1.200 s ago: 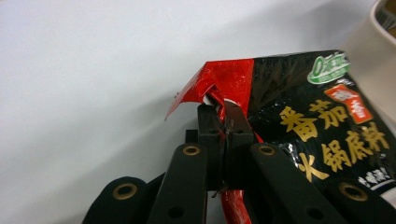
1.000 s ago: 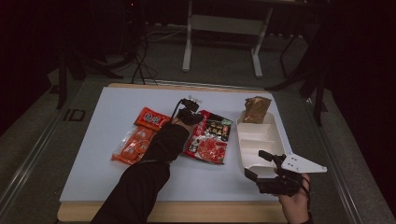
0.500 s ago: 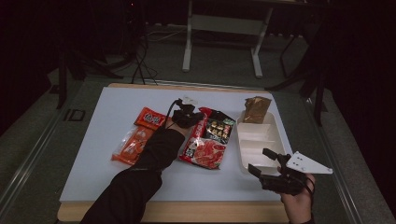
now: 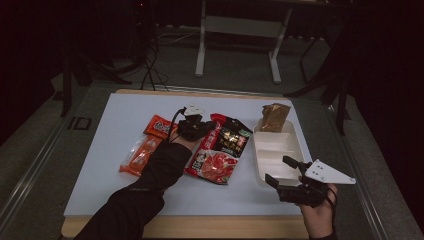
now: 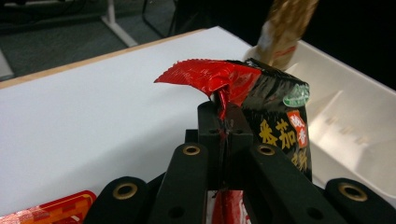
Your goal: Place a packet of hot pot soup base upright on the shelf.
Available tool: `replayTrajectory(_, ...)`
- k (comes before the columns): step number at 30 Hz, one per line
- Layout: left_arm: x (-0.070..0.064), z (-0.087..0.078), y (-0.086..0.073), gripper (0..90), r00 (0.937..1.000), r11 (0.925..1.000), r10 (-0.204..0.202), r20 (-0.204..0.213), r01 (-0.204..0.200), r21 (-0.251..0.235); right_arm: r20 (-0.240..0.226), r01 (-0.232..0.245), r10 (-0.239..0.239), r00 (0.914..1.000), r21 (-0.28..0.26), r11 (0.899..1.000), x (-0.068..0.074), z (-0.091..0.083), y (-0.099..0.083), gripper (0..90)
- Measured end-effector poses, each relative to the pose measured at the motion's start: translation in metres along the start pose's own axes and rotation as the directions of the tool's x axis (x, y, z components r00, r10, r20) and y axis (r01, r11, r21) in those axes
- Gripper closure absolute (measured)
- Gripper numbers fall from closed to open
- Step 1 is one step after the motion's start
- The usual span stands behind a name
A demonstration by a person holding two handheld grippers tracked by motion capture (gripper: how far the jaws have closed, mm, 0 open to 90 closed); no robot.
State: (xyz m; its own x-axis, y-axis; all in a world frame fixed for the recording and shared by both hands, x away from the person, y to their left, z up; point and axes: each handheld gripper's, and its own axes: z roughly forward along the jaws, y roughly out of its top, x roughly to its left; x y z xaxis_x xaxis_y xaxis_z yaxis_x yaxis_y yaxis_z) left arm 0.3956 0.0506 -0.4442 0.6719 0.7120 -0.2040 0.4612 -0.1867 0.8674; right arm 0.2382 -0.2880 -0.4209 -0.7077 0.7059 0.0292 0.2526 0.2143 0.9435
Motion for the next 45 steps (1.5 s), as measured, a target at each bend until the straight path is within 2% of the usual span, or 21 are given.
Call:
replayTrajectory(2, 0.0, -0.003, 0.0, 88.9, 1.0, 1.0, -0.001, 0.005, 0.001, -0.004, -0.02, -0.029, 0.029, 0.9994, -0.004, 1.0, -0.002, 0.0, 0.004, 16.2)
replayTrajectory(5, -0.001, -0.009, 0.001, 88.9, 0.9998, 0.9998, -0.005, 0.017, 0.005, -0.017, -0.012, -0.022, 0.022, 0.9997, -0.009, 1.0, -0.003, 0.001, 0.006, 15.6)
replayTrajectory(7, -0.003, -0.014, 0.001, 88.8, 0.9995, 0.9994, -0.004, 0.031, 0.005, -0.033, -0.004, -0.037, 0.037, 0.9993, 0.014, 0.999, -0.007, 0.005, 0.01, 14.2)
replayTrajectory(10, -0.006, -0.017, 0.002, 88.8, 0.9989, 0.9988, 0.0, 0.046, 0.002, -0.049, 0.021, -0.024, 0.023, 0.9995, 0.037, 0.999, -0.006, 0.011, 0.012, 10.5)
replayTrajectory(11, -0.006, -0.019, 0.002, 88.8, 0.9985, 0.9982, -0.005, 0.054, 0.008, -0.06, 0.018, -0.022, 0.021, 0.9996, 0.041, 0.999, -0.006, 0.013, 0.013, 10.4)
replayTrajectory(13, -0.008, -0.02, 0.002, 88.8, 0.9975, 0.9975, -0.003, 0.071, 0.008, -0.071, -0.019, -0.047, 0.048, 0.9987, 0.054, 0.997, -0.008, 0.018, 0.015, 10.5)
replayTrajectory(14, -0.008, -0.022, 0.002, 88.8, 0.997, 0.9968, -0.012, 0.077, 0.018, -0.078, -0.021, -0.067, 0.068, 0.9975, 0.056, 0.996, -0.009, 0.021, 0.016, 10.5)
replayTrajectory(15, -0.009, -0.023, 0.002, 88.7, 0.9953, 0.9959, -0.017, 0.096, 0.025, -0.087, -0.023, -0.069, 0.07, 0.9973, 0.054, 0.996, -0.009, 0.023, 0.017, 10.4)
replayTrajectory(19, -0.011, -0.027, 0.003, 88.7, 0.9924, 0.9936, -0.021, 0.121, 0.034, -0.108, -0.024, -0.078, 0.079, 0.9966, 0.053, 0.996, -0.013, 0.031, 0.021, 10.5)
replayTrajectory(24, -0.013, -0.033, 0.004, 88.6, 0.98, 0.987, -0.048, 0.193, 0.076, -0.141, -0.016, -0.084, 0.086, 0.9962, 0.067, 0.994, -0.017, 0.043, 0.031, 16.2)
replayTrajectory(26, -0.015, -0.034, 0.005, 88.6, 0.9761, 0.9846, -0.045, 0.213, 0.08, -0.156, -0.011, -0.053, 0.054, 0.9985, 0.074, 0.996, -0.017, 0.047, 0.034, 22.1)
replayTrajectory(28, -0.017, -0.035, 0.005, 88.6, 0.9725, 0.9839, -0.034, 0.23, 0.073, -0.163, -0.011, -0.028, 0.028, 0.9995, 0.064, 0.998, -0.017, 0.051, 0.036, 23.2)
replayTrajectory(31, -0.022, -0.037, 0.005, 88.6, 0.9649, 0.9815, -0.015, 0.262, 0.064, -0.181, -0.018, -0.044, 0.044, 0.9989, 0.044, 0.998, -0.018, 0.056, 0.041, 26.6)
replayTrajectory(32, -0.023, -0.038, 0.005, 88.6, 0.964, 0.9803, -0.018, 0.265, 0.069, -0.185, -0.019, -0.046, 0.047, 0.9987, 0.043, 0.998, -0.018, 0.057, 0.042, 26.6)
replayTrajectory(35, -0.025, -0.04, 0.006, 88.5, 0.9558, 0.9745, -0.028, 0.293, 0.091, -0.205, -0.02, -0.057, 0.058, 0.9981, 0.048, 0.997, -0.02, 0.061, 0.046, 27.4)
replayTrajectory(36, -0.026, -0.04, 0.006, 88.5, 0.9504, 0.9727, -0.027, 0.31, 0.096, -0.211, -0.015, -0.06, 0.06, 0.9981, 0.046, 0.997, -0.02, 0.061, 0.047, 27.6)
replayTrajectory(38, -0.028, -0.041, 0.006, 88.5, 0.9475, 0.971, -0.022, 0.319, 0.096, -0.219, -0.037, -0.077, 0.079, 0.9962, 0.044, 0.996, -0.021, 0.062, 0.048, 34.2)
replayTrajectory(39, -0.029, -0.041, 0.006, 88.5, 0.9435, 0.9711, -0.02, 0.331, 0.097, -0.218, -0.039, -0.078, 0.079, 0.9961, 0.04, 0.996, -0.021, 0.061, 0.048, 36.1)
replayTrajectory(40, -0.031, -0.041, 0.006, 88.5, 0.9453, 0.9701, -0.016, 0.326, 0.094, -0.224, -0.056, -0.079, 0.081, 0.9951, 0.034, 0.996, -0.021, 0.061, 0.048, 41.0)
replayTrajectory(41, -0.031, -0.042, 0.005, 88.5, 0.9433, 0.966, -0.021, 0.331, 0.105, -0.236, -0.081, -0.086, 0.088, 0.9928, 0.031, 0.996, -0.021, 0.06, 0.049, 44.7)
replayTrajectory(45, -0.031, -0.044, 0.005, 88.4, 0.9337, 0.9561, -0.022, 0.358, 0.124, -0.265, -0.11, -0.11, 0.11, 0.9879, 0.001, 0.994, -0.022, 0.057, 0.05, 55.6)
